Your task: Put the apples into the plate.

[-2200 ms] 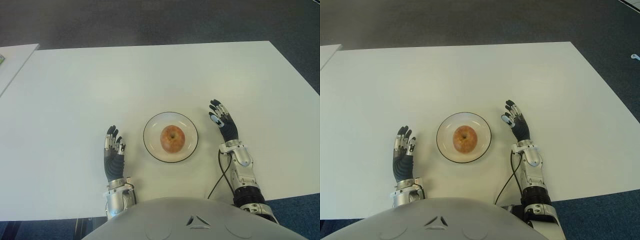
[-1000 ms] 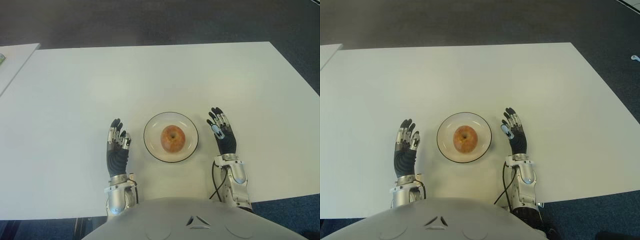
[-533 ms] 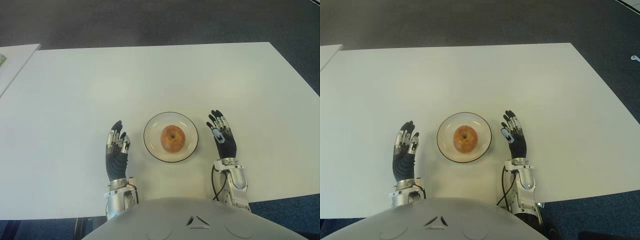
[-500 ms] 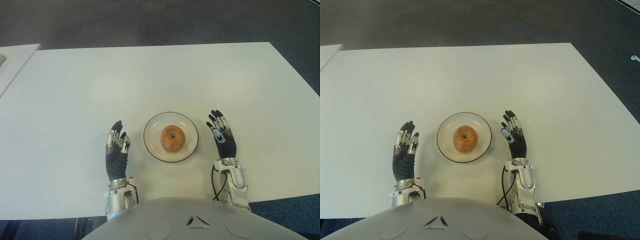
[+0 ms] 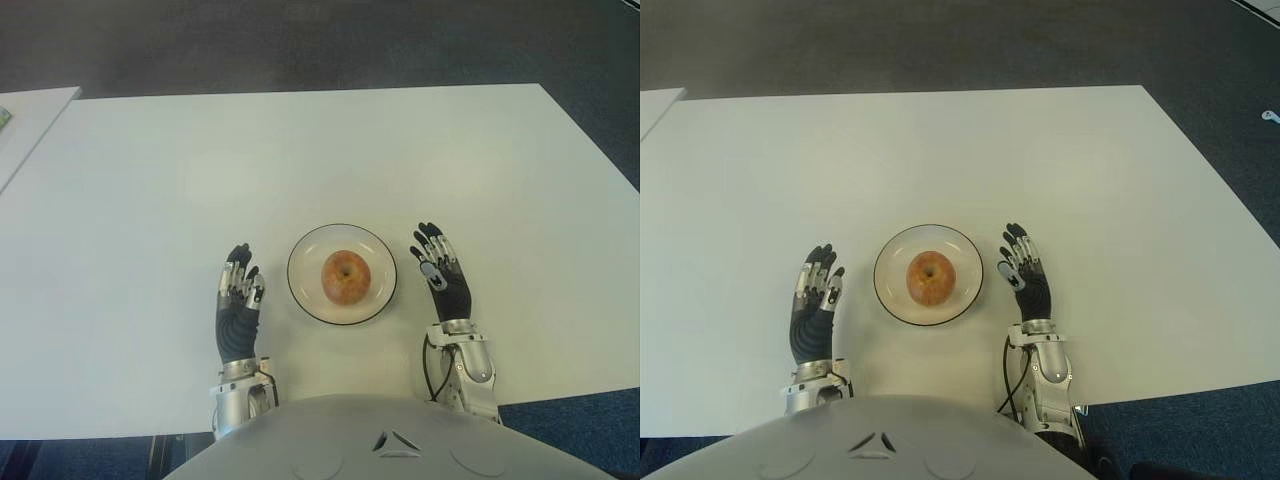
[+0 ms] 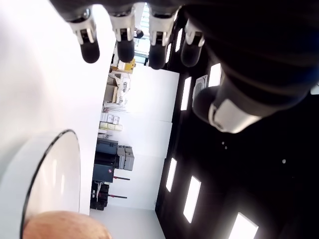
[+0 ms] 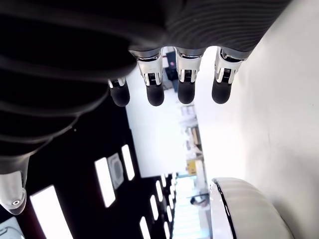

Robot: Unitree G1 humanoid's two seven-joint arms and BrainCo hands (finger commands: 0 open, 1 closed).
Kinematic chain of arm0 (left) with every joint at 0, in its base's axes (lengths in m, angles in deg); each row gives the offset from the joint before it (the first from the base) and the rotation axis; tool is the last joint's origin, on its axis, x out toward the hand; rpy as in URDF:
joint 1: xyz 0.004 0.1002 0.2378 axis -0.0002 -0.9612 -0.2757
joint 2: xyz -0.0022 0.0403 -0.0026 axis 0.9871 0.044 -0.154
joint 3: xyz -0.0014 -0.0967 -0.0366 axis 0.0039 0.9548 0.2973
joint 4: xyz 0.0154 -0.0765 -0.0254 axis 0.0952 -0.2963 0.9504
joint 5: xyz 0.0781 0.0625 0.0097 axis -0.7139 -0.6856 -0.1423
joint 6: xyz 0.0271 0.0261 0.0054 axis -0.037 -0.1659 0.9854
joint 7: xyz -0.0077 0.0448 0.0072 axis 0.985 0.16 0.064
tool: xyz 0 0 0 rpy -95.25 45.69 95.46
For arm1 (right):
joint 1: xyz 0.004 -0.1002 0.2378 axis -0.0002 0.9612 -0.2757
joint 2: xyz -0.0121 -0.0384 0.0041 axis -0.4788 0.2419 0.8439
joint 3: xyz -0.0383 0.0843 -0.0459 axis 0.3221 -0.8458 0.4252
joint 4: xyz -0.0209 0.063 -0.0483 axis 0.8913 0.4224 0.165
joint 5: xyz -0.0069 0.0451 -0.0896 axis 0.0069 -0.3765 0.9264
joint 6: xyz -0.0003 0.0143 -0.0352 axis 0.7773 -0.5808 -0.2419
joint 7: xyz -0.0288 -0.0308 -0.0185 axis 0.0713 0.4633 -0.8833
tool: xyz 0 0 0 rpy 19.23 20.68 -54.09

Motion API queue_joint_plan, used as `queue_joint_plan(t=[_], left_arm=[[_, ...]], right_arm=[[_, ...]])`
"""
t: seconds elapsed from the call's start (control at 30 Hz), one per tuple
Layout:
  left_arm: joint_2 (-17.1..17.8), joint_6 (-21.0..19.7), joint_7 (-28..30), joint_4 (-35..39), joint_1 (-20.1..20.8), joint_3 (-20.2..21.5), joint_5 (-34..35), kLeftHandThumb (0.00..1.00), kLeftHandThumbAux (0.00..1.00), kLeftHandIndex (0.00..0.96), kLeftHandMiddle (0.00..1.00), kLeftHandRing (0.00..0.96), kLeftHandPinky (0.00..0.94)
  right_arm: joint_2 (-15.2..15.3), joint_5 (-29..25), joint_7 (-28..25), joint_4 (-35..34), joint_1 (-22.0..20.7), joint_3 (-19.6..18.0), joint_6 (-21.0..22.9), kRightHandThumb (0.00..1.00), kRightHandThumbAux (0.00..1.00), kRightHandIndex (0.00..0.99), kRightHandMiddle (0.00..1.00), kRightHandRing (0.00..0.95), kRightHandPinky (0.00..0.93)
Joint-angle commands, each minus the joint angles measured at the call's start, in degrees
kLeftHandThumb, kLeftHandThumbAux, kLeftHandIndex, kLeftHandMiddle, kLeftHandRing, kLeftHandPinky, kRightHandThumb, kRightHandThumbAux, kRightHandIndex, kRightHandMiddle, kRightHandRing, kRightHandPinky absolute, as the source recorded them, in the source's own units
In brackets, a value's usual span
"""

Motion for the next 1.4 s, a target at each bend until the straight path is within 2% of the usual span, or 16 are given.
queue_joint_plan(t=[0.03, 0.23, 0.4, 0.57, 0.63, 0.73, 0.87, 0.97, 1.2, 1.4], left_arm=[[-2.24, -1.32, 0.32, 0.23, -1.67, -1.15, 0.49, 0.222, 0.604, 0.103, 0.103, 0.013, 0.0], [-1.81, -0.38, 1.94, -1.34, -0.1, -1.29, 1.38, 0.203, 0.601, 0.09, 0.102, 0.008, 0.0], [-1.46, -4.37, 1.9, 0.28, -1.02, -1.34, 1.07, 0.168, 0.608, 0.06, 0.077, 0.001, 0.0], [-1.21, -5.31, 1.66, 1.58, -2.16, -1.63, -0.28, 0.137, 0.612, 0.035, 0.056, 0.0, 0.0], [-1.67, -6.32, 1.14, 3.9, -4.0, -2.98, -0.65, 0.132, 0.612, 0.029, 0.05, 0.0, 0.0], [-2.16, -8.22, 0.43, 4.72, -4.25, -3.25, -0.87, 0.126, 0.605, 0.019, 0.044, 0.0, 0.0], [-2.45, -10.22, 0.11, 5.97, -4.71, -3.87, -0.8, 0.123, 0.596, 0.014, 0.044, 0.0, 0.0], [-2.63, -11.4, 0.17, 6.76, -5.06, -4.36, 0.08, 0.162, 0.579, 0.051, 0.059, 0.0, 0.0], [-2.7, -10.27, 0.8, 0.95, -1.89, -1.72, 2.01, 0.181, 0.547, 0.069, 0.062, 0.0, 0.0], [-2.15, -9.29, -0.19, -1.79, -0.82, -0.91, -0.78, 0.149, 0.52, 0.05, 0.045, 0.0, 0.0]], right_arm=[[0.12, 0.23, 0.14, 3.61, 2.73, 0.09, 2.56, 0.088, 0.509, 0.0, 0.0, 0.0, 0.0], [0.06, -0.73, -0.16, 3.97, 2.39, -0.07, 2.4, 0.089, 0.507, 0.0, 0.0, 0.0, 0.0], [0.1, -1.43, -0.53, 3.81, 2.43, -0.1, 2.72, 0.094, 0.506, 0.0, 0.0, 0.0, 0.0], [0.47, -0.91, -0.36, 3.57, 2.54, -0.01, 2.85, 0.099, 0.508, 0.0, 0.0, 0.0, 0.0], [0.67, -0.22, 0.16, 3.26, 2.65, 0.02, 2.95, 0.1, 0.513, 0.0, 0.0, 0.0, 0.0], [0.89, 0.38, 0.48, 2.98, 2.8, 0.09, 2.61, 0.099, 0.519, 0.0, 0.0, 0.0, 0.0], [1.07, 0.45, 0.58, 2.57, 2.91, 0.18, 2.78, 0.096, 0.522, 0.0, 0.0, 0.0, 0.0], [1.17, 0.33, 0.51, 2.43, 2.93, 0.2, 2.99, 0.095, 0.523, 0.0, 0.0, 0.0, 0.0], [1.04, -0.48, 0.06, 2.38, 2.81, 0.13, 2.67, 0.103, 0.524, 0.0, 0.0, 0.0, 0.0], [1.4, -0.51, -0.16, 1.86, 2.98, 0.26, 2.77, 0.11, 0.524, 0.0, 0.0, 0.0, 0.0]])
